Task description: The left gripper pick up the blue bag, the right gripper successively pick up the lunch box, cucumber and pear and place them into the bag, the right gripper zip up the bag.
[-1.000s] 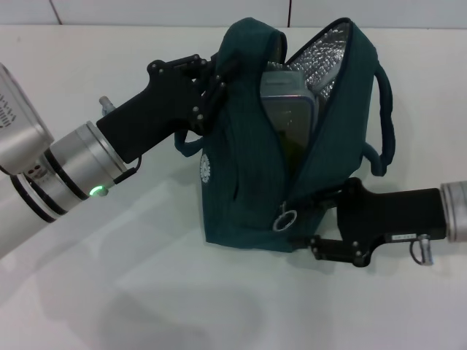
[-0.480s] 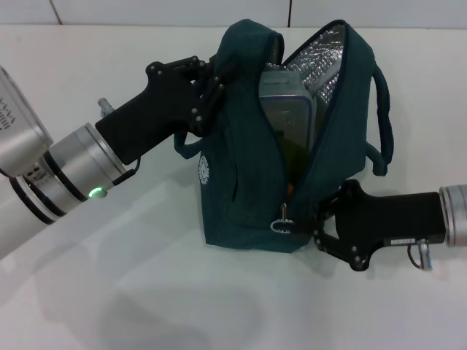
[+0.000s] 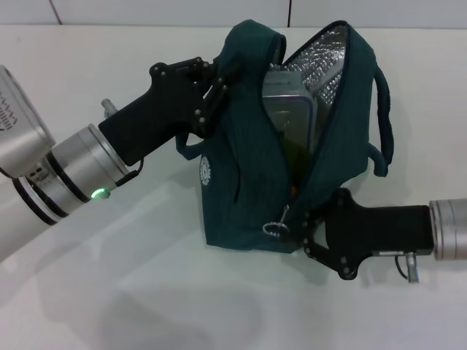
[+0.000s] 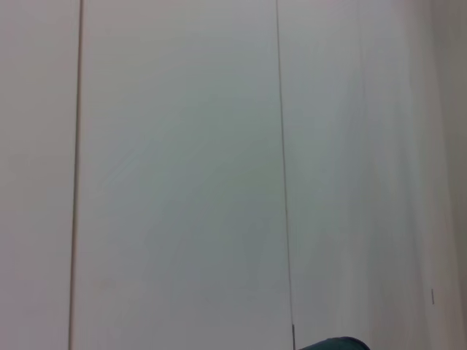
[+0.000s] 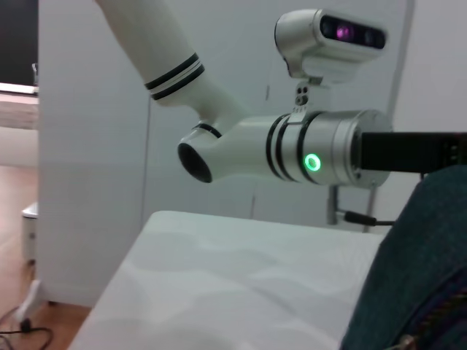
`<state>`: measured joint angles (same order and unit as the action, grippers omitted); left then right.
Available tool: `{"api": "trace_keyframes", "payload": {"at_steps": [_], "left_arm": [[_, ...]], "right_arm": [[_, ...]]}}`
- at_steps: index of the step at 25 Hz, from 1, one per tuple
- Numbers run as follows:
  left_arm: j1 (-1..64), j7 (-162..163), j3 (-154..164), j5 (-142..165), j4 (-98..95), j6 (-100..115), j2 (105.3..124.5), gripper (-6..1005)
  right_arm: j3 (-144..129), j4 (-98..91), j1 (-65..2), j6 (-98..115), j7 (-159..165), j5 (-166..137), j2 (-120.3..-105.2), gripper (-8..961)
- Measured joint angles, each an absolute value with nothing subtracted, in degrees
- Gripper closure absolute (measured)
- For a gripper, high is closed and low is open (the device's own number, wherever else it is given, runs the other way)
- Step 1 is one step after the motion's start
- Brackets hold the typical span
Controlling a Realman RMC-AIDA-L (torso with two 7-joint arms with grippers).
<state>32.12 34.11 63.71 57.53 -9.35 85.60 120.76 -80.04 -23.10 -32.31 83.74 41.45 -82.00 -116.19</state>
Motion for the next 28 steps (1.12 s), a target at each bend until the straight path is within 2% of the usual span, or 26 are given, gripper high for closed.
{"api": "trace_keyframes", "payload": {"at_steps": [7, 11, 26, 28], "left_arm": [[32.0, 34.1, 63.7, 57.6, -9.3, 85.7, 120.76, 843], [31.9, 34.0, 63.7, 57.6, -9.3, 85.6, 120.76, 723], [32.2, 33.4, 63.6, 57.6, -9.3, 85.5, 120.76, 715], [32.2, 33.4, 63.5, 57.6, -9.3, 85.6, 120.76, 714]], "right_arm": [[-79.8, -23.3, -31.2, 82.3, 38.8, -80.0, -116.18, 924], [-79.8, -23.3, -31.2, 81.7, 38.3, -80.0, -116.15, 931], [-81.0, -23.2, -31.6, 81.5, 38.5, -77.9, -116.19, 918], [-81.4, -23.2, -31.8, 81.5, 38.5, -77.8, -116.19, 871]]}}
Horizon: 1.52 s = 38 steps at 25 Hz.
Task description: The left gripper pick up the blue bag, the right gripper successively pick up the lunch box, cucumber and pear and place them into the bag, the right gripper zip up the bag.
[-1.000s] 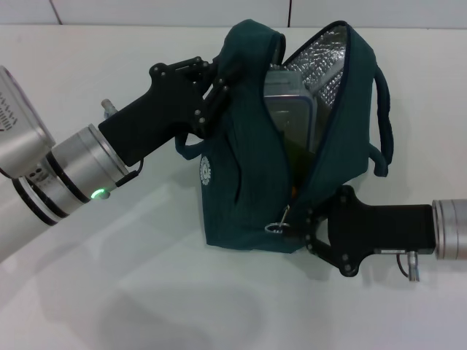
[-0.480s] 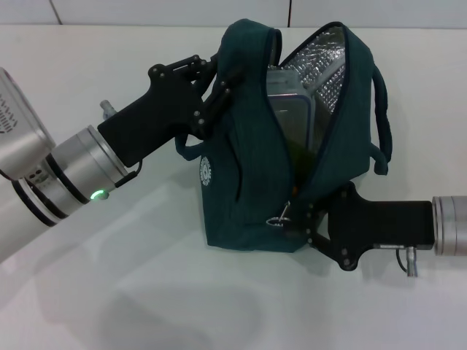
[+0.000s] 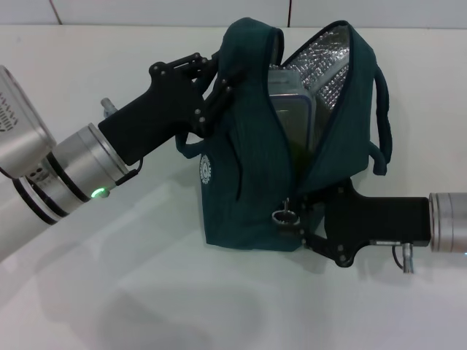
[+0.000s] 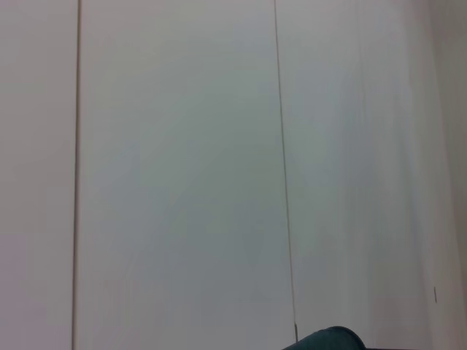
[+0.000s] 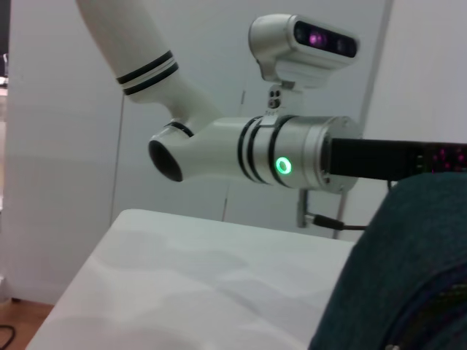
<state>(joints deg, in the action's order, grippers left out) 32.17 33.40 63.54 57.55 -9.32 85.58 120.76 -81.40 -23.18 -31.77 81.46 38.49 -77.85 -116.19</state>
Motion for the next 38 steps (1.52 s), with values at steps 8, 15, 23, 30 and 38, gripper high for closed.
{"api": "trace_keyframes", "payload": {"at_steps": [8, 15, 23, 30, 38], "left_arm": [[32.3, 33.4, 63.4, 57.5, -9.3, 85.6, 120.76, 710], [32.3, 33.2, 63.4, 57.5, -9.3, 85.6, 120.76, 706], [31.8, 32.7, 63.6, 57.5, -9.3, 85.7, 120.76, 702], [31.5, 33.0, 63.4, 55.8, -7.5, 87.2, 120.76, 698], [29.9, 35.9, 63.7, 52.3, -5.1, 92.6, 120.43, 288]], "right_arm": [[-82.5, -23.5, -31.9, 79.4, 38.7, -77.6, -116.19, 733], [-82.5, -23.4, -31.9, 78.1, 38.3, -76.3, -116.19, 872], [-82.5, -24.0, -31.9, 78.4, 38.0, -76.3, -116.19, 924], [-82.5, -25.4, -31.9, 78.2, 38.0, -76.3, -116.19, 937], [-82.5, -25.9, -32.9, 78.2, 38.0, -74.9, -116.19, 936]]}}
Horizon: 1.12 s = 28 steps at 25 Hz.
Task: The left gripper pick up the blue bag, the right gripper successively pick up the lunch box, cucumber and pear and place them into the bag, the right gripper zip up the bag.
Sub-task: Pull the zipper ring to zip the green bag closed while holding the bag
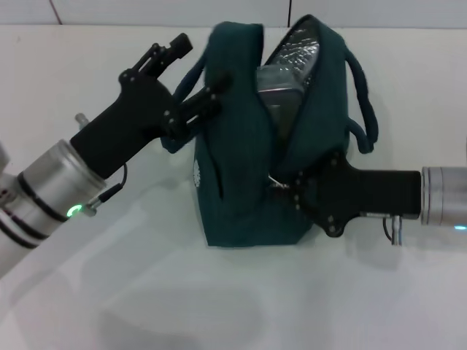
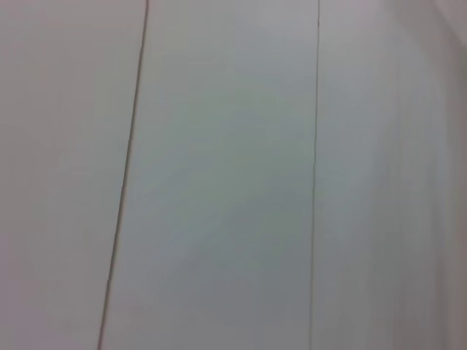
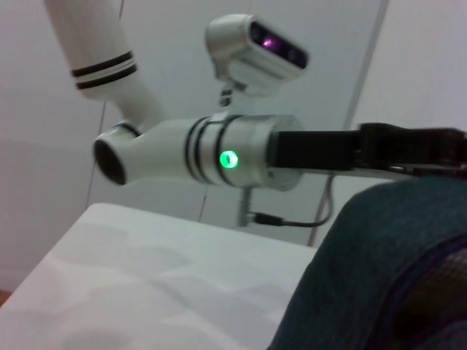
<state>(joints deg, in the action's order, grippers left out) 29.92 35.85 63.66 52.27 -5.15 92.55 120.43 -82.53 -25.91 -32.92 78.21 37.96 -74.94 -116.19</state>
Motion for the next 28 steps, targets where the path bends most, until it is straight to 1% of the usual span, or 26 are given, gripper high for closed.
{"api": "trace_keyframes", "payload": {"at_steps": [6, 8, 11, 16, 20, 28], "left_arm": [[25.6, 37.9, 63.6, 52.3, -5.6, 97.7, 120.15, 117], [24.6, 37.9, 63.5, 52.3, -5.6, 98.4, 120.12, 114], [20.3, 37.4, 63.3, 51.9, -5.7, 101.3, 120.05, 109], [17.3, 37.2, 63.6, 52.1, -6.1, 100.7, 119.92, 109], [17.0, 37.1, 63.7, 53.5, -5.8, 96.2, 120.01, 108], [19.4, 37.3, 63.8, 59.2, -5.6, 89.7, 120.07, 108]], "right_arm": [[-82.5, -26.0, -34.5, 78.1, 38.0, -73.2, -116.19, 936], [-82.5, -26.0, -35.1, 78.1, 37.8, -72.9, -116.19, 936], [-82.7, -26.0, -35.8, 78.0, 36.7, -71.3, -116.19, 936], [-84.3, -26.0, -36.2, 78.0, 33.3, -67.0, -116.19, 936], [-85.0, -26.0, -36.9, 78.0, 32.3, -66.6, -116.19, 936], [-86.3, -26.0, -37.3, 77.6, 32.1, -66.5, -116.19, 936]]}}
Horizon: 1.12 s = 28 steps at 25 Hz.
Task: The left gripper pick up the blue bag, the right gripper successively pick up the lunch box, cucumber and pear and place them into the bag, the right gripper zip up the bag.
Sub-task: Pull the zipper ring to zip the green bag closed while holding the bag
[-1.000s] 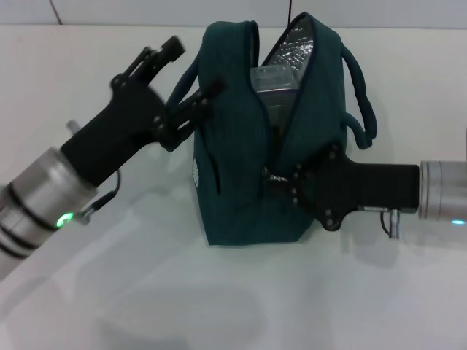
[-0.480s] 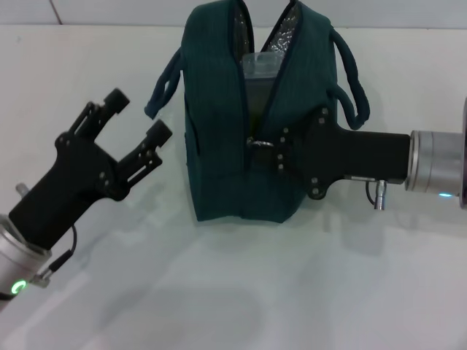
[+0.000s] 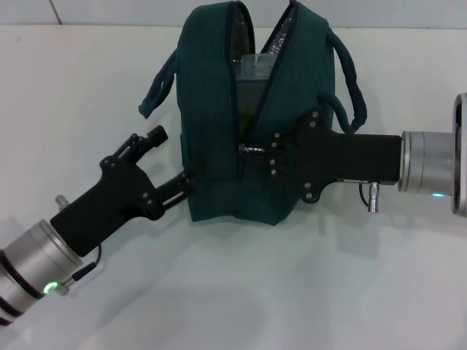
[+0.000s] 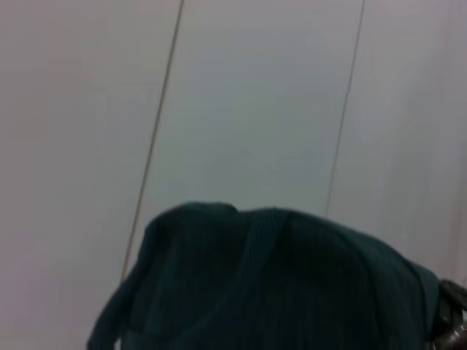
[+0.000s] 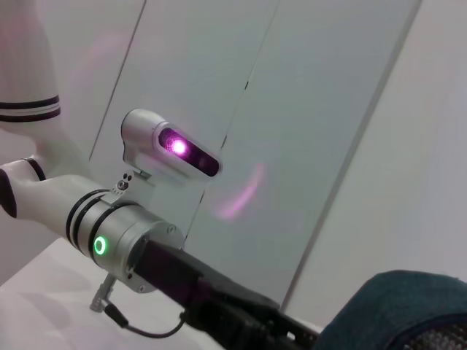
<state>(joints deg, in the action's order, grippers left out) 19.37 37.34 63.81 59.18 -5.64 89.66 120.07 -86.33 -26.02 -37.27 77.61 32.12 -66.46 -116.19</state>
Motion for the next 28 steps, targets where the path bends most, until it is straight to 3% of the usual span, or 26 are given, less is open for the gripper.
{"api": "trace_keyframes", "payload": {"at_steps": [13, 24, 28], "left_arm": [[20.9, 35.3, 65.9, 61.3, -5.9, 88.6, 120.03, 107], [22.0, 30.1, 66.2, 61.0, -5.7, 87.5, 120.26, 267], [22.3, 26.1, 66.3, 61.0, -5.7, 86.9, 120.5, 385]], "right_arm": [[-86.3, -25.8, -36.7, 77.4, 32.1, -65.8, -116.19, 937], [-86.3, -26.3, -35.3, 78.0, 30.0, -64.9, -116.19, 937], [-86.4, -28.3, -33.7, 78.3, 29.7, -64.4, -116.19, 937]]}}
